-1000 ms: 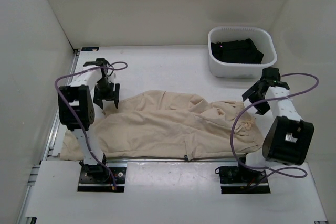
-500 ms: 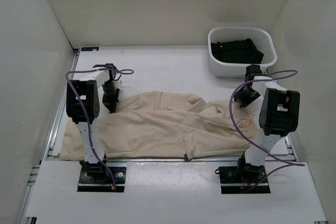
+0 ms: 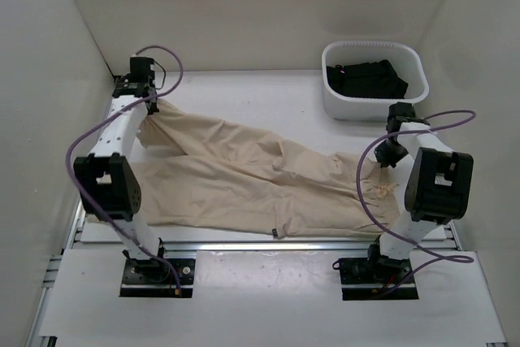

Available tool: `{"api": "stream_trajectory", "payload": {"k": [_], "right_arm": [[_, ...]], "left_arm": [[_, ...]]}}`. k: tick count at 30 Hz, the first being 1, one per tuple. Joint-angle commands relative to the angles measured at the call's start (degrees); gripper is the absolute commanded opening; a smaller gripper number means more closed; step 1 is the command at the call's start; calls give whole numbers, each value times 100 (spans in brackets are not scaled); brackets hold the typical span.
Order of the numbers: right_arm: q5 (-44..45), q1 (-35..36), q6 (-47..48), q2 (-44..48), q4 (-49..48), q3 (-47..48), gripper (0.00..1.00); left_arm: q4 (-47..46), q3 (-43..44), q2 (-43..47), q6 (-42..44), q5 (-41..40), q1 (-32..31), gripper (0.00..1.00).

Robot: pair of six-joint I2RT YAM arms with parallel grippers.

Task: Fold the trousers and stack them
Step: Fold the trousers

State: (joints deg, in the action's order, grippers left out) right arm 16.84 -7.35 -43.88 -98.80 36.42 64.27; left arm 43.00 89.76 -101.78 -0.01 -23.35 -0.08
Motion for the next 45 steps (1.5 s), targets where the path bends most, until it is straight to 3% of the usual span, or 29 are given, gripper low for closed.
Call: {"api": "stream_trajectory", "payload": {"k": [1,9,13,17,22,25,28,32,36,41,45], "right_arm": [[486,-64,318,458,137,-98,0],[540,-442,371,994,260,-160,0],[487,-653,371,1214,260,-160,0],[224,-960,318,1355,50,-292,0],[100,-1232,318,1627,49,-231,0],[100,-1391,459,1759,101,-178,0],[22,-1523,599,1812,102,-283,0],[-348,-1523,600,1865,-118,-503,0],[-462,-1523,538,1865,-118,-434,0],[-848,-1523,485,1663,-188,-143,0],[-1534,-1576,424,1732,-242,94,0]], "left_arm": [[-275,-176,895,1,-565,8,14],[-275,-3127,1564,1,-548,367,14],[-275,-3649,1915,1,-161,1026,14],[-223,-3212,2047,1,251,1729,14],[-222,-1300,1978,1,506,1835,14],[-222,-785,1925,1,586,1836,14],[-222,-1020,1872,1,647,1836,14],[-222,-2082,1872,1,762,1836,14],[-222,-2226,1819,1,709,1889,14],[-222,-1340,1496,1,832,2020,14],[-99,-303,1266,1,430,2020,14]]}}
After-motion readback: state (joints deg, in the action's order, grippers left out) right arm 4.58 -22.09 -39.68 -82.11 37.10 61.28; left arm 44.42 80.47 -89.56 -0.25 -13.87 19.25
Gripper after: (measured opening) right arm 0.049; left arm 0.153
